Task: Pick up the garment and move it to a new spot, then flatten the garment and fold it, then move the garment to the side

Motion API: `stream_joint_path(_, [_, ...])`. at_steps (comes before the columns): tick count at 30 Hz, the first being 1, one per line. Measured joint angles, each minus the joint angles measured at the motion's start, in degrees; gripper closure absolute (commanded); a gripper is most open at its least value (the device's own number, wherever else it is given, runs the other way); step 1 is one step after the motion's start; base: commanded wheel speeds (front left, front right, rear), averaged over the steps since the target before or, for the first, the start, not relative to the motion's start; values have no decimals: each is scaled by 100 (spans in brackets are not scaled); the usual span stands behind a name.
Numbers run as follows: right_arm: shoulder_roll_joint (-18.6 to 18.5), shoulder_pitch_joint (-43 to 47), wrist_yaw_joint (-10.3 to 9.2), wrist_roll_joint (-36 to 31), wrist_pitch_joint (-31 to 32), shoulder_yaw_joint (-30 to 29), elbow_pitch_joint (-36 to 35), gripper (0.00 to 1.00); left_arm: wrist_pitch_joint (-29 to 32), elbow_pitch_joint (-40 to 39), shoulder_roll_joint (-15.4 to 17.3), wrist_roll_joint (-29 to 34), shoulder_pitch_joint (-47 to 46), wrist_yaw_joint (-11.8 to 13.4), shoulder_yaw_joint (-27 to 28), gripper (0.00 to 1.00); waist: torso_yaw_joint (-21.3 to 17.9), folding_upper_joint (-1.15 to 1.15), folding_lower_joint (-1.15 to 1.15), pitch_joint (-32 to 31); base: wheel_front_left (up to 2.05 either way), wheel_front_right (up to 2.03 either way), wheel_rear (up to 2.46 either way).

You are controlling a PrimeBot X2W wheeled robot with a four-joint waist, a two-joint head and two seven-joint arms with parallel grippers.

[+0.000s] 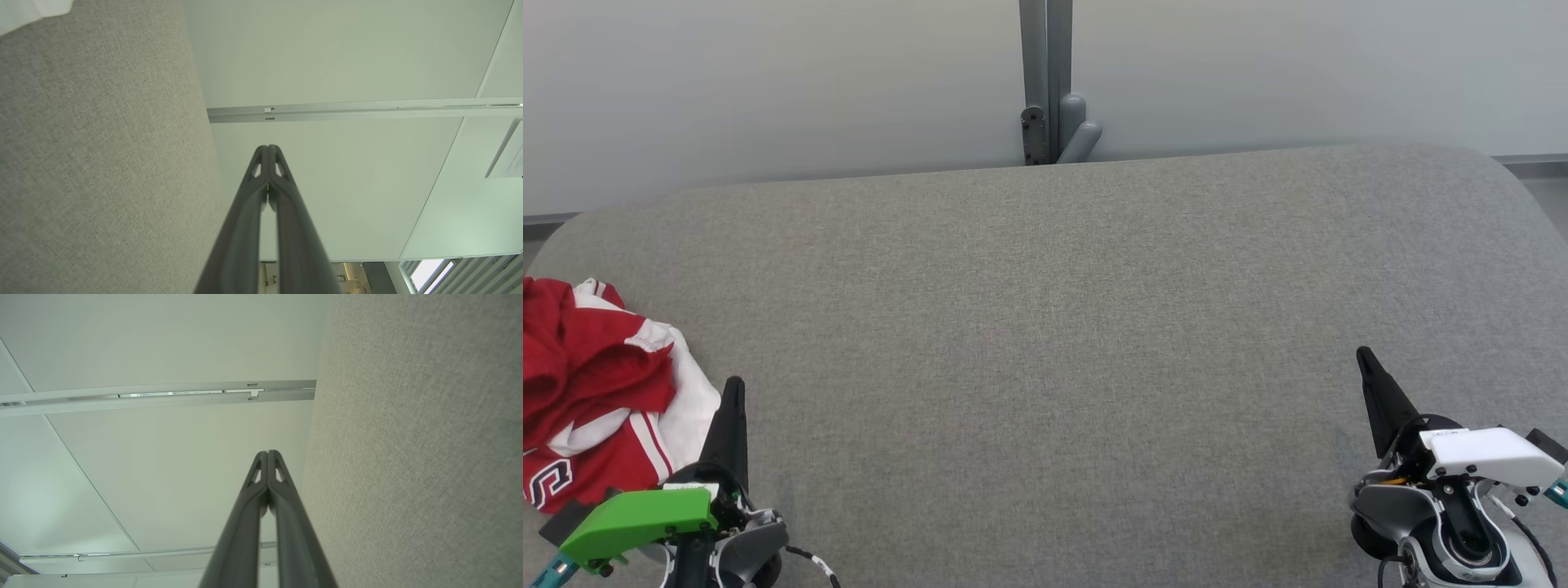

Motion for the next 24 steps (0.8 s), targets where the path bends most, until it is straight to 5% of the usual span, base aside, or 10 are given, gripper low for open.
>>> stream_joint_path(24, [0,0,0,0,0,0,0,100,0,0,0,0,0,0,0,100,0,0,0,0,0,0,0])
